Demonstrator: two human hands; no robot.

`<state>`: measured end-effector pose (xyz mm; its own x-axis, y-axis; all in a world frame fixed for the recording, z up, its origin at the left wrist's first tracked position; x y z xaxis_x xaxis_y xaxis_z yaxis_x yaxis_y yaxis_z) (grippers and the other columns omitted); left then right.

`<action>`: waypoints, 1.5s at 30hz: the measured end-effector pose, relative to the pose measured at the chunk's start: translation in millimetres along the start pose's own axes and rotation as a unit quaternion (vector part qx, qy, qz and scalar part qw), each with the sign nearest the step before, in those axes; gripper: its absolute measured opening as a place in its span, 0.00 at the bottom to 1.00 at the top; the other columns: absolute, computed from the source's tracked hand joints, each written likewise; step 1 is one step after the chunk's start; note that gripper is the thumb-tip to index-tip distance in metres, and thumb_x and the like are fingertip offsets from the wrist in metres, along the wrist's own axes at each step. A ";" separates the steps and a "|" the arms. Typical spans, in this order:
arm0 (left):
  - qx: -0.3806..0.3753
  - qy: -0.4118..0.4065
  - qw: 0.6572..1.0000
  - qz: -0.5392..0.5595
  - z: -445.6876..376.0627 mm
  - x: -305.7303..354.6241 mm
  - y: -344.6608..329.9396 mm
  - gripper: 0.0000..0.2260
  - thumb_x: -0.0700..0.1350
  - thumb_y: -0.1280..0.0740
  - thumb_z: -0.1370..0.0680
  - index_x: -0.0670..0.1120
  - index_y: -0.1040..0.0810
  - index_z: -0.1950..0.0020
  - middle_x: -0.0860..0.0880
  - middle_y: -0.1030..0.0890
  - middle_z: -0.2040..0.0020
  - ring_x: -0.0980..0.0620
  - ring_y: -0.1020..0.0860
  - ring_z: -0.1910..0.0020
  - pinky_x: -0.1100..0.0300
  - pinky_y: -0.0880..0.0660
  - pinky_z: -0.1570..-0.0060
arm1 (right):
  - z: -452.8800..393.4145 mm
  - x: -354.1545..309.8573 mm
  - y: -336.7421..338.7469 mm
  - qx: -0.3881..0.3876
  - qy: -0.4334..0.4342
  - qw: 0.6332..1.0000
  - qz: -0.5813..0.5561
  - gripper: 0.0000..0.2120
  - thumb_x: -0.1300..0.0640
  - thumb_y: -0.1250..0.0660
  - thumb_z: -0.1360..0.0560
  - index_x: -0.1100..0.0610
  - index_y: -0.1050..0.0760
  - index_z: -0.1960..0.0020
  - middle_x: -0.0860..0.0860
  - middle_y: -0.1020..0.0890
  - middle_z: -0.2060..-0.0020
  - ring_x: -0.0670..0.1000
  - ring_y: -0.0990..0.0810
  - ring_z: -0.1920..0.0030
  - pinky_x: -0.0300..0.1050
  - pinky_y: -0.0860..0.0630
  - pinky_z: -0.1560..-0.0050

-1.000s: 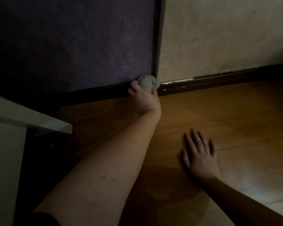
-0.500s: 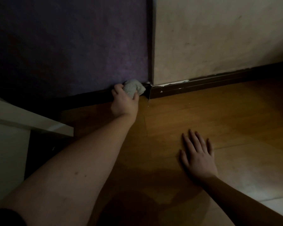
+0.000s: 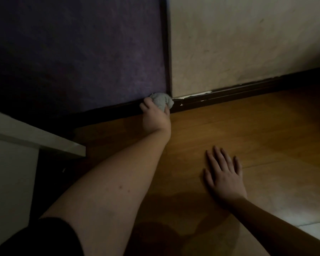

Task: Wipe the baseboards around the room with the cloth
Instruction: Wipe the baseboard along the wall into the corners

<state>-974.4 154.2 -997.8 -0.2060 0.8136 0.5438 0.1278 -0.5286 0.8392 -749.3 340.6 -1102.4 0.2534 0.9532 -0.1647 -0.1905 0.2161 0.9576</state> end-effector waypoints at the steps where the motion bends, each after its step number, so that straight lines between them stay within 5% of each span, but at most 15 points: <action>1: 0.000 0.018 1.000 0.006 0.2 0.5 -4.0 0.23 0.54 0.31 0.23 0.46 0.34 0.34 0.43 0.30 0.36 0.41 0.20 0.48 0.53 0.27 0.66 | -0.5 0.5 -0.9 0.001 -0.002 1.000 0.002 0.30 0.33 0.61 0.20 0.41 0.61 0.21 0.45 0.56 0.20 0.47 0.62 0.21 0.55 0.64 0.24; 8: -0.013 0.036 0.999 -0.008 -2.9 -12.3 -11.1 0.24 0.50 0.30 0.24 0.49 0.37 0.32 0.43 0.33 0.35 0.39 0.22 0.45 0.48 0.22 0.56 | -1.4 0.5 -0.1 -0.004 0.005 1.000 -0.003 0.31 0.33 0.61 0.20 0.41 0.61 0.21 0.45 0.57 0.20 0.46 0.63 0.21 0.56 0.65 0.24; 13: 0.013 0.139 0.990 0.014 -16.2 -75.9 17.7 0.23 0.53 0.31 0.23 0.47 0.37 0.34 0.41 0.32 0.34 0.37 0.21 0.49 0.53 0.31 0.65 | -0.3 -1.4 2.3 0.008 0.014 1.000 -0.006 0.31 0.33 0.60 0.20 0.41 0.61 0.21 0.45 0.57 0.20 0.47 0.63 0.21 0.55 0.66 0.24; 19: -0.065 0.005 0.995 0.075 -6.3 -49.5 26.5 0.23 0.51 0.25 0.28 0.47 0.30 0.38 0.44 0.26 0.38 0.45 0.23 0.47 0.55 0.29 0.57 | -2.0 -0.2 1.4 -0.018 0.018 0.999 -0.030 0.33 0.31 0.60 0.22 0.40 0.62 0.21 0.45 0.58 0.20 0.46 0.65 0.22 0.58 0.65 0.24; 22: -0.148 -0.088 0.978 0.117 10.7 -20.6 25.6 0.23 0.49 0.23 0.29 0.48 0.26 0.39 0.47 0.24 0.40 0.51 0.24 0.46 0.54 0.24 0.51 | -4.0 1.5 10.1 -0.032 0.011 0.990 -0.137 0.37 0.27 0.54 0.25 0.38 0.62 0.22 0.43 0.55 0.20 0.45 0.60 0.22 0.58 0.63 0.24; 27: -0.283 -0.247 0.916 0.142 58.8 49.0 25.0 0.22 0.44 0.20 0.32 0.49 0.22 0.41 0.52 0.21 0.46 0.55 0.23 0.47 0.61 0.26 0.51 | -13.7 -13.3 72.5 0.010 0.033 0.906 -0.421 0.42 0.29 0.37 0.29 0.32 0.60 0.25 0.42 0.46 0.21 0.45 0.48 0.23 0.54 0.48 0.26; 33: -0.379 -0.378 0.838 0.105 102.1 128.2 27.0 0.24 0.48 0.19 0.33 0.53 0.23 0.40 0.56 0.21 0.47 0.59 0.22 0.47 0.68 0.27 0.49 | -12.8 -8.2 158.4 0.010 0.093 0.837 -0.540 0.45 0.43 0.28 0.27 0.41 0.56 0.22 0.39 0.38 0.26 0.39 0.36 0.27 0.39 0.35 0.29; 38: -0.396 -0.428 0.810 0.067 112.7 176.4 23.7 0.25 0.51 0.19 0.34 0.55 0.28 0.43 0.59 0.24 0.51 0.60 0.23 0.51 0.69 0.28 0.55 | -8.2 27.6 201.4 -0.002 0.090 0.841 -0.533 0.41 0.47 0.28 0.29 0.52 0.44 0.22 0.50 0.30 0.30 0.45 0.27 0.32 0.47 0.27 0.32; 45: -0.430 -0.423 0.794 0.073 137.5 205.0 -16.2 0.21 0.55 0.21 0.31 0.54 0.24 0.43 0.58 0.22 0.50 0.62 0.23 0.52 0.73 0.27 0.56 | -7.0 75.0 197.6 0.011 0.052 0.891 -0.451 0.40 0.43 0.25 0.35 0.53 0.34 0.27 0.45 0.23 0.40 0.43 0.22 0.40 0.39 0.22 0.41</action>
<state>-885.3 362.9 -899.2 0.5215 0.4081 0.7493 -0.6951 -0.3061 0.6505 -774.6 456.3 -927.2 0.2037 0.4083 -0.8898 0.0647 0.9013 0.4284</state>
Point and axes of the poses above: each hand's wrist, its own z-axis away from the middle knuckle, its own y-axis out of the back of the hand, x = y × z, the point moved 9 cm from there along -z, towards the middle knuckle
